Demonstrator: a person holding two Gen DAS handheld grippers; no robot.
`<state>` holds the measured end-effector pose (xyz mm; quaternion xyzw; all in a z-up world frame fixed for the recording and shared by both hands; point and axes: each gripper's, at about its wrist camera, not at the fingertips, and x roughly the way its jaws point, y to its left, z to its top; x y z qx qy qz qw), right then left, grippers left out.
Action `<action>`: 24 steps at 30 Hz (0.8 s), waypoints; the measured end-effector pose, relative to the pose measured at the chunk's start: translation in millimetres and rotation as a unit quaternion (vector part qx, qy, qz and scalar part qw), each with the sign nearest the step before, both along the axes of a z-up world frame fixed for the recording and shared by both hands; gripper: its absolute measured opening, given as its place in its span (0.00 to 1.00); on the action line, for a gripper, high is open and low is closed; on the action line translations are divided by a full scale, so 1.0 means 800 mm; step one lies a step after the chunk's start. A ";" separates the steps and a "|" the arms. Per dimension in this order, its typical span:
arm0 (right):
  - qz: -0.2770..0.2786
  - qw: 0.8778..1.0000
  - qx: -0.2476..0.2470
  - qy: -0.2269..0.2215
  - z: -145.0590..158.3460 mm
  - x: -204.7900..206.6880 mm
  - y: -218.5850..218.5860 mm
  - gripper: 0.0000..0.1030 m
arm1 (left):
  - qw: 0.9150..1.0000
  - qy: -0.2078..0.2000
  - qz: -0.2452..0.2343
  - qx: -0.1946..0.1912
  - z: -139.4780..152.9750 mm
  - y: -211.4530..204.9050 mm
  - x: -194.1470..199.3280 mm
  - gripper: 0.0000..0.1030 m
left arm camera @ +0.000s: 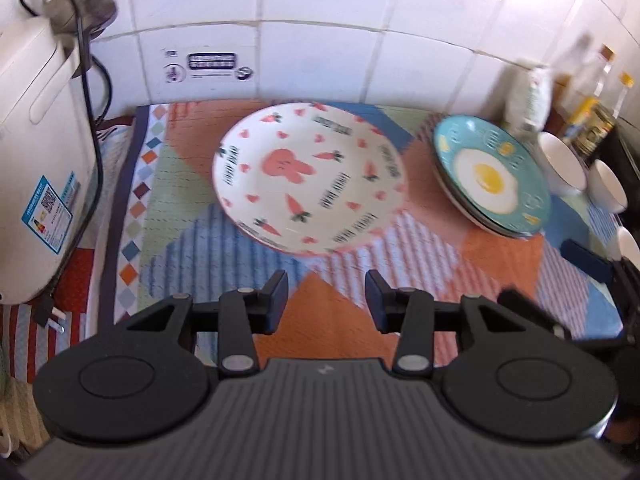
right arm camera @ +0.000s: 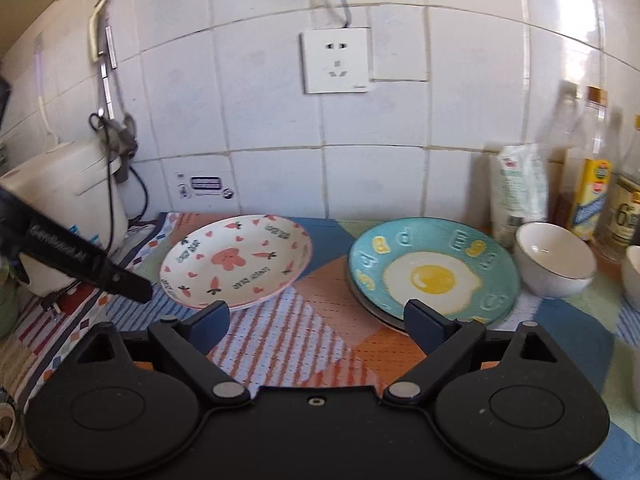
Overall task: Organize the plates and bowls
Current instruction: 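Reach the right gripper to the pink bunny plate and grasp its rim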
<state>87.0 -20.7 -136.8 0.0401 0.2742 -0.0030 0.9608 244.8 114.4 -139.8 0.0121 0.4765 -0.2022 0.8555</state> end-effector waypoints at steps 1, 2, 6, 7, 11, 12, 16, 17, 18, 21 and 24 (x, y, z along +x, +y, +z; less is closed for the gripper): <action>0.011 1.000 -0.001 -0.004 -0.004 0.005 0.005 0.99 | 1.000 -0.002 0.004 -0.005 -0.003 0.005 0.006 0.46; 0.021 1.000 0.002 -0.005 -0.007 0.010 0.008 1.00 | 1.000 -0.007 0.009 -0.010 -0.005 0.010 0.010 0.52; 0.047 0.999 0.016 0.017 -0.027 0.042 0.019 1.00 | 0.999 -0.034 0.025 -0.003 -0.014 0.023 0.027 0.55; 0.050 0.998 0.016 0.017 -0.032 0.049 0.023 1.00 | 0.999 -0.035 0.026 -0.001 -0.017 0.025 0.033 0.55; 0.044 0.997 0.059 0.020 -0.050 0.076 0.023 1.00 | 0.998 -0.023 0.049 -0.021 -0.037 0.038 0.057 0.69; 0.024 0.997 0.062 0.034 -0.055 0.085 0.023 1.00 | 0.998 -0.033 0.053 -0.025 -0.041 0.040 0.061 0.69; -0.025 0.995 0.065 0.071 -0.075 0.106 0.025 0.95 | 0.993 -0.098 0.066 -0.008 -0.053 0.042 0.068 0.81; -0.021 0.995 0.065 0.068 -0.078 0.107 0.027 0.95 | 0.992 -0.111 0.058 -0.004 -0.055 0.041 0.069 0.81; -0.017 0.996 0.065 0.062 -0.079 0.108 0.029 0.95 | 0.991 -0.126 0.048 0.001 -0.057 0.040 0.071 0.82; -0.010 0.995 0.085 0.049 -0.083 0.112 0.033 0.95 | 0.990 -0.138 0.035 0.019 -0.069 0.038 0.081 0.86; -0.002 0.993 0.103 0.048 -0.088 0.123 0.038 0.94 | 0.990 -0.136 0.031 0.027 -0.082 0.034 0.091 0.87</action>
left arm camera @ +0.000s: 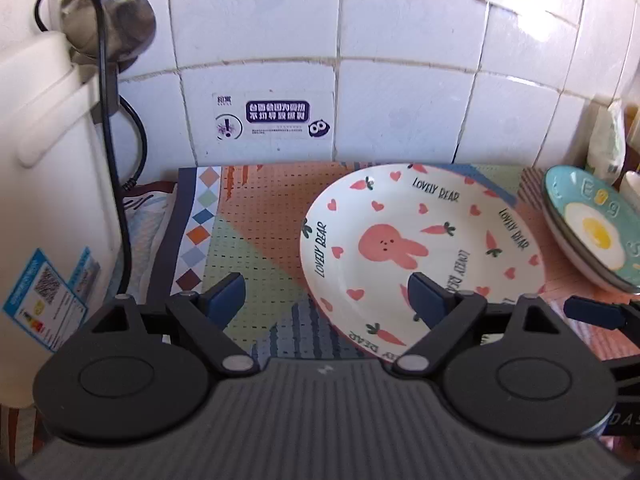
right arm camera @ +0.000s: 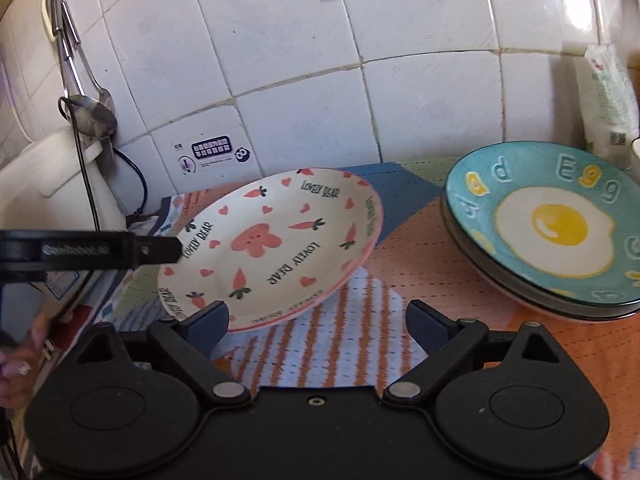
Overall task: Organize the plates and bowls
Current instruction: 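Reach the right gripper to the pink bunny plate and grasp its rim, then lift the bunny plate with the right gripper toward the plate stack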
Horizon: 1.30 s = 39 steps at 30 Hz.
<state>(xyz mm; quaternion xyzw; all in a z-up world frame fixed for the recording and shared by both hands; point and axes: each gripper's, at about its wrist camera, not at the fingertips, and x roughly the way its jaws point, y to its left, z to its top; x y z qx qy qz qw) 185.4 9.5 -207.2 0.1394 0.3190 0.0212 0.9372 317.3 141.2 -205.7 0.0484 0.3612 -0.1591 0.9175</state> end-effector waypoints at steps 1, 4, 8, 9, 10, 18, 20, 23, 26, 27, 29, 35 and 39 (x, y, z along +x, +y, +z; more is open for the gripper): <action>0.001 1.000 0.001 0.001 -0.002 0.003 0.002 0.93 | 1.000 -0.001 -0.003 0.003 -0.004 -0.002 0.002 0.87; 0.004 1.000 0.001 0.009 -0.007 0.014 0.010 0.89 | 0.999 0.026 -0.033 0.011 -0.017 -0.008 0.014 0.86; 0.004 1.000 0.009 0.015 -0.010 0.025 0.010 0.82 | 0.998 0.055 -0.019 -0.004 -0.031 -0.007 0.028 0.84; -0.008 1.000 0.020 0.012 -0.012 0.027 0.005 0.78 | 0.998 0.065 -0.004 -0.003 -0.033 -0.006 0.032 0.84; -0.017 0.999 0.033 0.012 -0.014 0.029 0.000 0.70 | 0.998 0.068 0.007 -0.007 -0.035 -0.004 0.035 0.84; -0.047 0.997 0.063 0.029 -0.018 0.039 -0.016 0.35 | 0.996 0.063 0.058 -0.027 -0.045 -0.001 0.058 0.70; -0.049 0.994 0.090 0.034 -0.021 0.044 -0.025 0.25 | 0.995 0.061 0.072 -0.032 -0.045 0.001 0.061 0.67; -0.038 0.994 0.096 0.046 -0.019 0.050 -0.028 0.21 | 0.995 0.061 0.066 -0.037 -0.044 0.001 0.061 0.53; -0.038 0.992 0.112 0.048 -0.022 0.049 -0.033 0.20 | 0.995 0.067 0.044 -0.056 -0.042 -0.003 0.059 0.32; -0.039 0.991 0.117 0.049 -0.022 0.050 -0.034 0.20 | 0.995 0.072 0.036 -0.065 -0.043 -0.003 0.059 0.29; -0.038 0.991 0.122 0.050 -0.024 0.052 -0.035 0.20 | 0.994 0.074 0.037 -0.072 -0.044 -0.005 0.058 0.29; -0.024 0.992 0.121 0.040 -0.027 0.052 -0.036 0.24 | 0.998 0.040 0.037 -0.032 -0.042 -0.014 0.046 0.31; 0.000 0.996 0.083 0.043 -0.020 0.056 -0.030 0.26 | 0.995 0.077 0.042 -0.051 -0.037 -0.003 0.057 0.31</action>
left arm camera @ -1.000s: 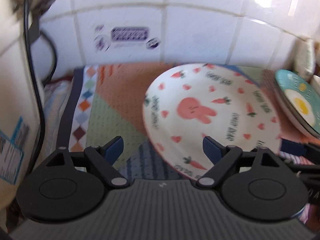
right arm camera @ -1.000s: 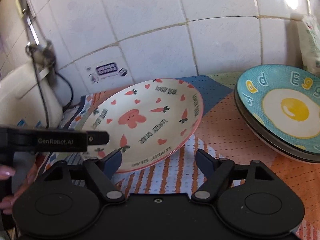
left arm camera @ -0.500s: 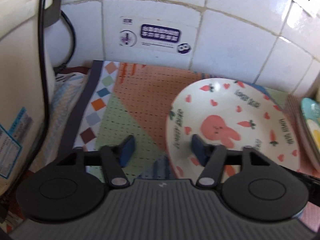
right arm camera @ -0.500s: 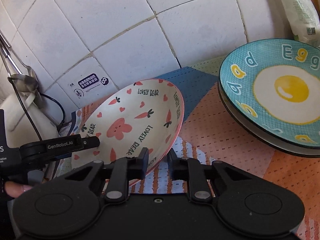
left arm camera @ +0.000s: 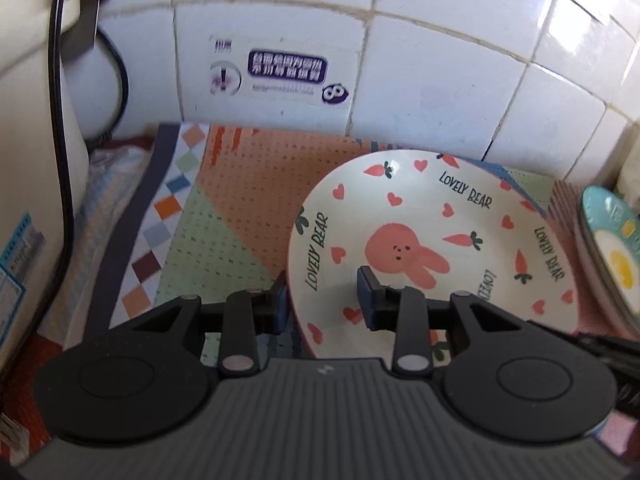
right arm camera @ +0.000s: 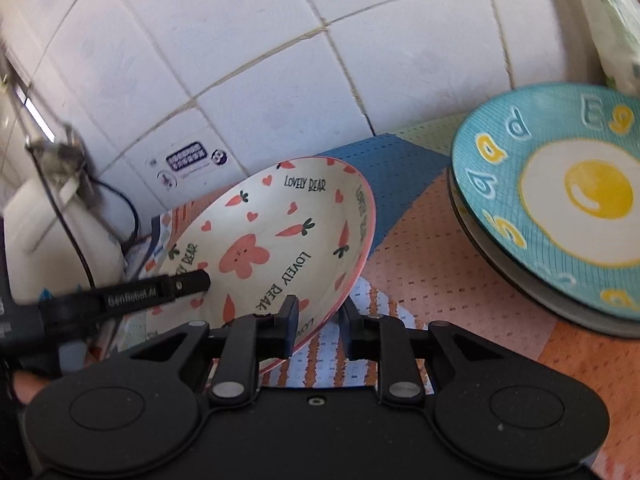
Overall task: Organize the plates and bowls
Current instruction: 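Lift the bunny plate with the right gripper toward the plate stack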
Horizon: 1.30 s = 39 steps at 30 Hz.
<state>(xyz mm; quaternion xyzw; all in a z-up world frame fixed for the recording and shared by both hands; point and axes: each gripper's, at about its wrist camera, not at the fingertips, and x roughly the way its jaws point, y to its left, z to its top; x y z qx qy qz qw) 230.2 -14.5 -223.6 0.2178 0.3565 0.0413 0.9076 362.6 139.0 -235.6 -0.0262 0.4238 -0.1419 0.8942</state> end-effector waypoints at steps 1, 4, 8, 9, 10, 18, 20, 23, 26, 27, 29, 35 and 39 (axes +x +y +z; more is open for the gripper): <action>0.009 1.000 -0.007 0.000 0.001 0.001 0.000 0.26 | 1.000 0.014 0.000 -0.014 0.001 0.008 0.003 0.27; 0.028 1.000 0.001 0.001 0.001 0.002 -0.011 0.26 | 0.999 0.018 -0.008 -0.034 0.009 0.018 -0.004 0.22; 0.048 0.999 0.002 0.001 0.002 -0.003 -0.019 0.25 | 0.999 0.009 -0.031 0.003 0.019 0.005 -0.023 0.23; 0.050 0.999 0.000 -0.001 0.002 -0.006 -0.021 0.25 | 0.999 0.013 -0.032 -0.008 0.019 0.008 -0.025 0.23; 0.048 0.999 0.002 -0.001 0.002 -0.009 -0.023 0.25 | 0.999 0.018 -0.029 -0.017 0.020 0.011 -0.027 0.23; 0.072 0.997 0.008 -0.024 0.002 -0.020 -0.031 0.25 | 0.998 0.009 -0.020 -0.055 0.045 0.023 -0.060 0.23; 0.076 0.997 0.003 -0.029 0.007 -0.021 -0.033 0.25 | 0.998 0.013 -0.023 -0.056 0.053 0.021 -0.066 0.23; 0.075 0.997 0.005 -0.036 0.019 -0.028 -0.038 0.25 | 0.998 0.002 -0.037 -0.041 0.068 0.011 -0.080 0.23; 0.074 0.996 -0.003 -0.040 0.033 -0.039 -0.043 0.25 | 0.998 -0.009 -0.047 -0.047 0.082 0.003 -0.092 0.23; 0.075 0.996 -0.009 -0.038 0.036 -0.043 -0.046 0.25 | 0.998 -0.015 -0.050 -0.045 0.087 -0.002 -0.097 0.23; 0.070 0.997 -0.001 -0.034 0.042 -0.052 -0.054 0.25 | 0.998 -0.031 -0.058 -0.025 0.094 -0.017 -0.107 0.23; 0.039 0.999 0.001 -0.035 0.052 -0.073 -0.064 0.26 | 0.996 -0.015 -0.076 -0.034 0.106 -0.036 -0.134 0.22; 0.026 0.999 -0.007 -0.039 0.056 -0.084 -0.075 0.25 | 0.995 -0.019 -0.093 -0.037 0.124 -0.046 -0.154 0.23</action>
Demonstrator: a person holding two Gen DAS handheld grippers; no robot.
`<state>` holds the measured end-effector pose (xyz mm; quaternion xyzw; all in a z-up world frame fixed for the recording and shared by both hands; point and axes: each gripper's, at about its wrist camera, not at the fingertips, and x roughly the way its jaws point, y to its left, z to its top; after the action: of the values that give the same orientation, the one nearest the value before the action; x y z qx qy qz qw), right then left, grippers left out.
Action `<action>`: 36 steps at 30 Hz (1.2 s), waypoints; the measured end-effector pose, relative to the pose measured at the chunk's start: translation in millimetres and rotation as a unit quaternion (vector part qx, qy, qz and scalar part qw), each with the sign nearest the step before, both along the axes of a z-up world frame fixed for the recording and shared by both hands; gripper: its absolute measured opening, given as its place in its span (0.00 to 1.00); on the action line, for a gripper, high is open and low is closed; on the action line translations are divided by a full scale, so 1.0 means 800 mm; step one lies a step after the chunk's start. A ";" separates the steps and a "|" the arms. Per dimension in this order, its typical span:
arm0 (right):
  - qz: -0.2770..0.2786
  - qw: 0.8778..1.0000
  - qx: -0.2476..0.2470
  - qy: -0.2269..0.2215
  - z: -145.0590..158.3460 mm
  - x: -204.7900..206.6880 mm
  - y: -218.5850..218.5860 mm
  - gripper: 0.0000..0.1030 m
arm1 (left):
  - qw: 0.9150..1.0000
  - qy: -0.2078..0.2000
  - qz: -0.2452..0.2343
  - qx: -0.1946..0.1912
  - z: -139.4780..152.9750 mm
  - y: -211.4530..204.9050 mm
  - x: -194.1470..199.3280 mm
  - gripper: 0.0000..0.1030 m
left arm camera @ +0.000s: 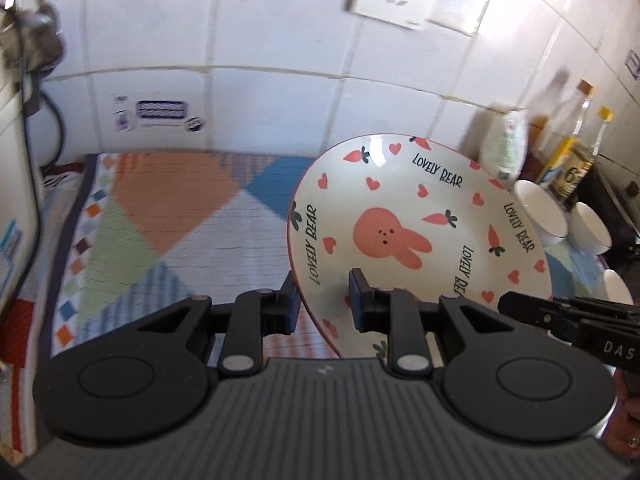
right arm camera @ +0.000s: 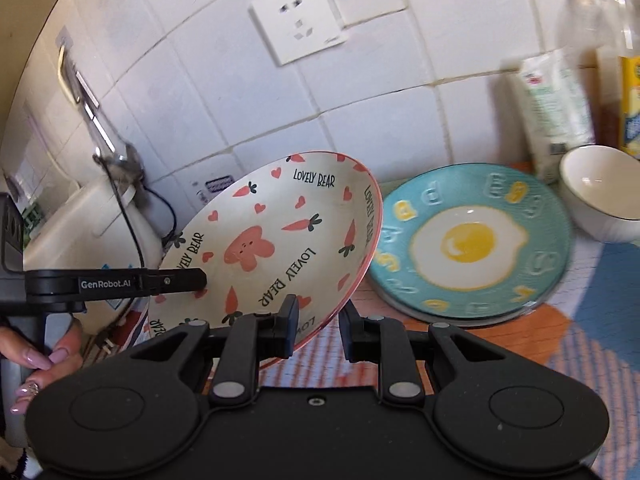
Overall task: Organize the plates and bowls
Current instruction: 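Lift the bunny plate with the right gripper toward the plate stack, then lower the bunny plate onto the egg plate and open the right gripper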
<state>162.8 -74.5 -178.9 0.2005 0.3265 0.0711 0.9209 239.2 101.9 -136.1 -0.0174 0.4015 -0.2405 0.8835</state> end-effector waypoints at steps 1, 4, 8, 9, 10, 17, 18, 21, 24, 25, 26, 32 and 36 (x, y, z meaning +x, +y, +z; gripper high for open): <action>-0.004 1.000 0.001 0.000 0.000 -0.002 -0.003 0.25 | 1.000 0.003 -0.003 0.000 0.002 -0.002 -0.002 0.22; -0.019 1.000 -0.003 0.000 0.004 -0.011 -0.021 0.25 | 1.000 0.008 -0.016 -0.007 0.008 -0.008 -0.010 0.23; -0.031 0.999 -0.007 0.002 0.009 -0.019 -0.051 0.25 | 0.999 0.019 -0.028 -0.017 0.006 -0.011 -0.012 0.23; -0.034 0.999 -0.006 0.004 0.009 -0.020 -0.059 0.25 | 0.999 0.024 -0.029 -0.016 0.003 -0.011 -0.010 0.23; -0.036 0.999 -0.008 0.007 0.009 -0.021 -0.066 0.25 | 0.999 0.028 -0.028 -0.016 0.000 -0.011 -0.009 0.23; -0.054 0.998 -0.008 0.025 -0.003 -0.013 -0.106 0.25 | 0.999 0.024 -0.046 0.003 -0.020 -0.002 0.013 0.24; -0.051 0.998 -0.001 0.029 -0.005 -0.010 -0.112 0.26 | 0.999 0.028 -0.046 0.004 -0.024 0.002 0.022 0.24; -0.051 0.998 0.007 0.031 -0.012 0.001 -0.125 0.26 | 0.998 0.039 -0.048 0.010 -0.034 0.012 0.045 0.24; -0.053 0.998 0.010 0.041 -0.018 0.015 -0.134 0.26 | 0.998 0.027 -0.055 0.026 -0.037 0.003 0.047 0.24; -0.052 0.998 0.011 0.047 -0.021 0.019 -0.135 0.25 | 0.998 0.027 -0.054 0.024 -0.038 0.003 0.048 0.24; -0.052 0.997 0.015 0.050 -0.023 0.021 -0.137 0.25 | 0.998 0.030 -0.052 0.022 -0.041 0.003 0.049 0.24; -0.057 0.996 0.023 0.059 -0.033 0.027 -0.146 0.25 | 0.997 0.046 -0.053 0.029 -0.054 -0.008 0.056 0.25; -0.057 0.996 0.013 0.069 -0.034 0.034 -0.150 0.25 | 0.997 0.064 -0.045 0.029 -0.057 -0.012 0.059 0.25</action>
<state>190.1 -194.3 -206.5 0.2352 0.3768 0.0091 0.8959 286.7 91.9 -181.8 0.0112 0.4642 -0.2668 0.8445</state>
